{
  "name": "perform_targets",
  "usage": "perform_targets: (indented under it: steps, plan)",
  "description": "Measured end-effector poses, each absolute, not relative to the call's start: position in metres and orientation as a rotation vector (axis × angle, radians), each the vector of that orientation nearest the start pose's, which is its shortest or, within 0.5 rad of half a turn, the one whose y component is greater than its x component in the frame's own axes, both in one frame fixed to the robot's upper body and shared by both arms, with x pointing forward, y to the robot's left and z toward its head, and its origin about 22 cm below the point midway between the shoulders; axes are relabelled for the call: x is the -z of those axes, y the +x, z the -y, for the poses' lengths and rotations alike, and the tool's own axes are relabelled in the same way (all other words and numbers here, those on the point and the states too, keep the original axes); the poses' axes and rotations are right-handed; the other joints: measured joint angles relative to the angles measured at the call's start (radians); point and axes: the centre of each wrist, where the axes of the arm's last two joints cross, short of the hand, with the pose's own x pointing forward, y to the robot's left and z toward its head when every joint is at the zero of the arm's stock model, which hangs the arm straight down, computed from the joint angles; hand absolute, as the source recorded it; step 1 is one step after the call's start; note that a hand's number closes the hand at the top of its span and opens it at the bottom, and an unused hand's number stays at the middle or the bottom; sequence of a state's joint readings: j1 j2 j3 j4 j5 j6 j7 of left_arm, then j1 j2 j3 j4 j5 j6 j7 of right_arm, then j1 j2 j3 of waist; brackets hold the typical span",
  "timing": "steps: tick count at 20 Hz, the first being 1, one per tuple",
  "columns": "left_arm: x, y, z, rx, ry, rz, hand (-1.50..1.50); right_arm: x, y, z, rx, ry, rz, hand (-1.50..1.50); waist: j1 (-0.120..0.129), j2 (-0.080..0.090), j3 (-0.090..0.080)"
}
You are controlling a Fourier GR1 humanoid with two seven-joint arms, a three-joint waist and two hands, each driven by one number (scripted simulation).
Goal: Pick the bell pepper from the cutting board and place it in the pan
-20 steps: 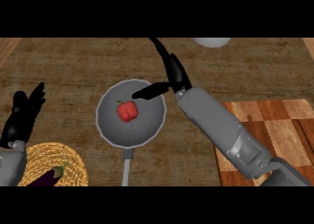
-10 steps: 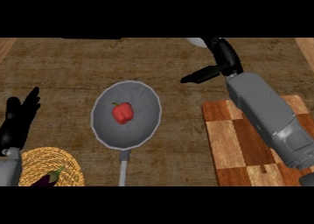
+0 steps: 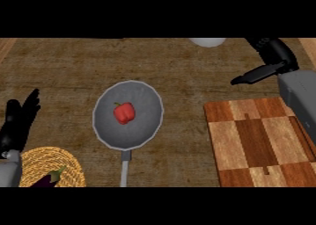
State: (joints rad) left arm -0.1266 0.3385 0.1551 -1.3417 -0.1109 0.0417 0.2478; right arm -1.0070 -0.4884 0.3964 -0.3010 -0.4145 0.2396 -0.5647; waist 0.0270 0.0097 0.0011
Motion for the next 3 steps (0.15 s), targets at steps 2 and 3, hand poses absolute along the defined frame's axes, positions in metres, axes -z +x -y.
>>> perform_targets:
  steps: [2, 3]
  plan:
    - [-0.015, 0.273, -0.345, 0.111, 0.484, 1.218, 0.0, -0.087, 0.437, 0.318, -0.503, 0.032, 1.76, -1.5, 0.0, 0.001, 0.0]
    - [-0.013, 0.274, -0.345, 0.113, 0.484, 1.219, 0.0, -0.086, 0.436, 0.324, -0.513, 0.028, 1.76, -1.5, 0.0, 0.001, 0.0]
